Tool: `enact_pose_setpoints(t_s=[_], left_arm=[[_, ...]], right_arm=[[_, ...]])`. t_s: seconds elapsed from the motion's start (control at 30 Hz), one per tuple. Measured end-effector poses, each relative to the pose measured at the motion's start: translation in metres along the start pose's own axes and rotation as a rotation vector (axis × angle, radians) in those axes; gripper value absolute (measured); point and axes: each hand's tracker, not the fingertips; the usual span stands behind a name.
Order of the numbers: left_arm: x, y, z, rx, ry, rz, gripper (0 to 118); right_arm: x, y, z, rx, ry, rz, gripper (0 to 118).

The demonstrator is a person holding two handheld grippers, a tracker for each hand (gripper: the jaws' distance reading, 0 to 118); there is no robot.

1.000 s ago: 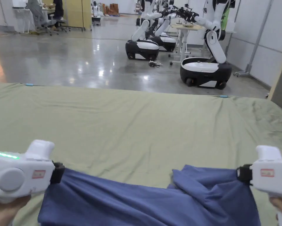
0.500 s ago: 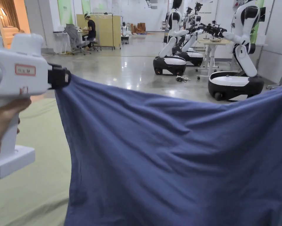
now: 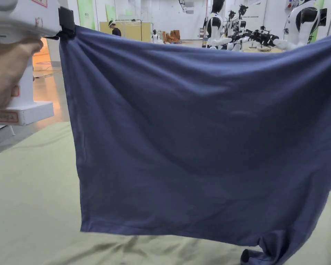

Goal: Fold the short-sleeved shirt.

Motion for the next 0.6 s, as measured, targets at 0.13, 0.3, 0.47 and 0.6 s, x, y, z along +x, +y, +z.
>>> enact_pose_setpoints(t_s=[0.13, 0.3, 0.47, 0.6], left_arm=[[-0.004, 0.009, -0.031, 0.008, 0.016, 0.032, 7], [0.000, 0.022, -0.053, 0.009, 0.057, 0.020, 7], [-0.002, 0.036, -0.084, 0.035, 0.100, -0.021, 7], [-0.003, 0.034, -0.098, 0.039, 0.095, -0.016, 7]], right_arm=[[-0.009, 0.019, -0.023, 0.014, 0.004, -0.033, 2], [-0.013, 0.041, -0.050, 0.039, -0.013, -0.027, 2], [-0.018, 0.061, -0.059, 0.077, -0.027, -0.006, 2], [-0.021, 0.064, -0.063, 0.082, -0.058, -0.017, 2]])
